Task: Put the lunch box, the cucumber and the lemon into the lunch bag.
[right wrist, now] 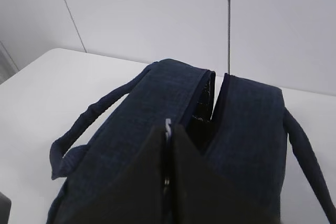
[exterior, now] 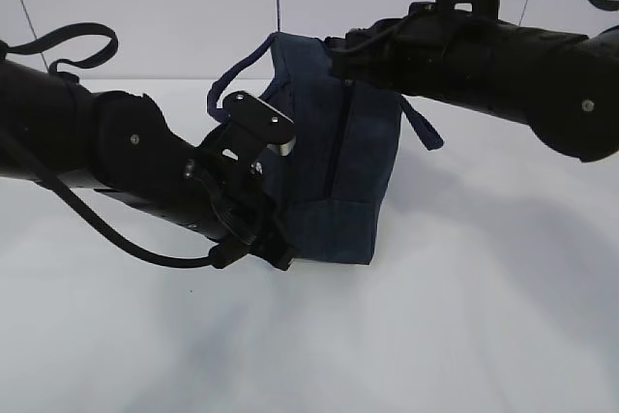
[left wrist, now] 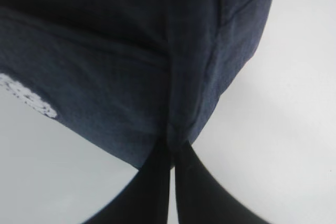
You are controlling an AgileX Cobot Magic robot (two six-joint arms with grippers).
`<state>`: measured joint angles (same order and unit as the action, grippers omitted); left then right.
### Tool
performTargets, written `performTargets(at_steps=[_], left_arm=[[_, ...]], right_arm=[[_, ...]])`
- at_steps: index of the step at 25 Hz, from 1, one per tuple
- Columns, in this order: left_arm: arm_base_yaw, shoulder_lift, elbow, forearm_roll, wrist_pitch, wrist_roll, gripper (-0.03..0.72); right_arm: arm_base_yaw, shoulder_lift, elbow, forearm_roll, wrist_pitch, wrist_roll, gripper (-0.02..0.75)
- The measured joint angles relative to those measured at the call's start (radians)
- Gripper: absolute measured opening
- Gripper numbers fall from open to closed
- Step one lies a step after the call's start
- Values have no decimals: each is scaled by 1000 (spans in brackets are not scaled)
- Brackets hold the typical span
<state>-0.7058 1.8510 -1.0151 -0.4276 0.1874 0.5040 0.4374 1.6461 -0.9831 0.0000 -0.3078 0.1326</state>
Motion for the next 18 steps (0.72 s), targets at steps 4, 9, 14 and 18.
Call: performTargets(at_steps=[4, 9, 14, 18], left_arm=[[0, 0, 0, 0, 0, 0, -12], [0, 0, 0, 0, 0, 0, -12], [0, 0, 0, 0, 2, 0, -12], [0, 0, 0, -2, 9, 0, -12]], right_arm=[[0, 0, -45, 73, 105, 0, 18], [0, 0, -100, 104, 224, 0, 17], [0, 0, -138, 129, 308, 0, 18], [0, 0, -141, 170, 334, 0, 17]])
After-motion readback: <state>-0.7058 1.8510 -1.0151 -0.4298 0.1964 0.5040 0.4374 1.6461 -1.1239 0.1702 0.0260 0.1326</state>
